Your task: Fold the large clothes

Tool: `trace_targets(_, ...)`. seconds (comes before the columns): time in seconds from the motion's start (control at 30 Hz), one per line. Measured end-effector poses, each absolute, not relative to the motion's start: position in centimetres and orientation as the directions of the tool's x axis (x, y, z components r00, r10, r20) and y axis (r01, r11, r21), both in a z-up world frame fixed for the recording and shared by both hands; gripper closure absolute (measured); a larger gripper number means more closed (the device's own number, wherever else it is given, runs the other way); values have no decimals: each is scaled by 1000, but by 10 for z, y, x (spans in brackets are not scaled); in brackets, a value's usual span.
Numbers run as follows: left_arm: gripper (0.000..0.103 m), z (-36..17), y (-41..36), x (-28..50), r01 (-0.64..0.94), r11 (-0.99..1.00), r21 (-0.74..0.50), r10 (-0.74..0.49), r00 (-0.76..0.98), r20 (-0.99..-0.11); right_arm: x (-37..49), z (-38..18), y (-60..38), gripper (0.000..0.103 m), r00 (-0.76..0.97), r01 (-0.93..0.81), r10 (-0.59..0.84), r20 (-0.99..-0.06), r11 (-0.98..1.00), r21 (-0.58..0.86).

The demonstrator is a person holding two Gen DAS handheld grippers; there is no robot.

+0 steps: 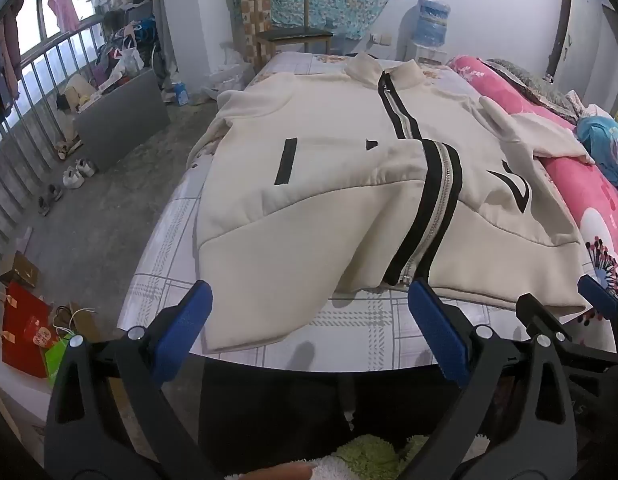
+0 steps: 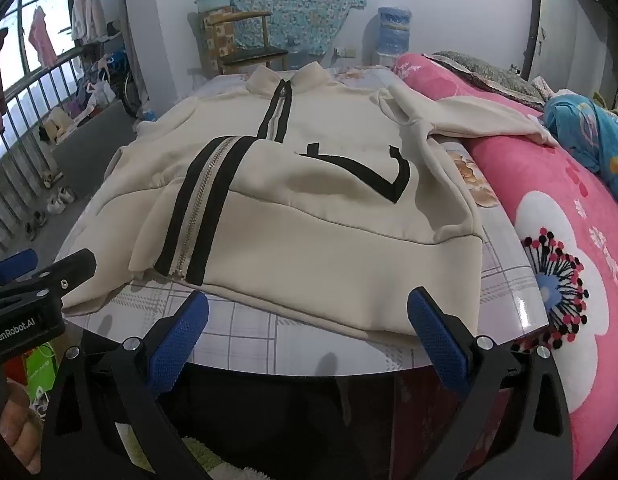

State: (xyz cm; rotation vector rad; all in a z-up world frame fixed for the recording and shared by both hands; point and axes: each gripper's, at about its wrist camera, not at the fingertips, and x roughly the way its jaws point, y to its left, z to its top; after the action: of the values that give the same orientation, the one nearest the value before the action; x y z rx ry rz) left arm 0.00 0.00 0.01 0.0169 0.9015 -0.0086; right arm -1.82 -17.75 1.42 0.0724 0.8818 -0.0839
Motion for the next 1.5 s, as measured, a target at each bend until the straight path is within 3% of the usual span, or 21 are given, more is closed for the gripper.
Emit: trace_targets(1.5, 8, 1, 0, 0, 13, 1000, 4, -6, 630, -776, -22, 27, -177, 6, 650, 104, -48, -758, 994, 26)
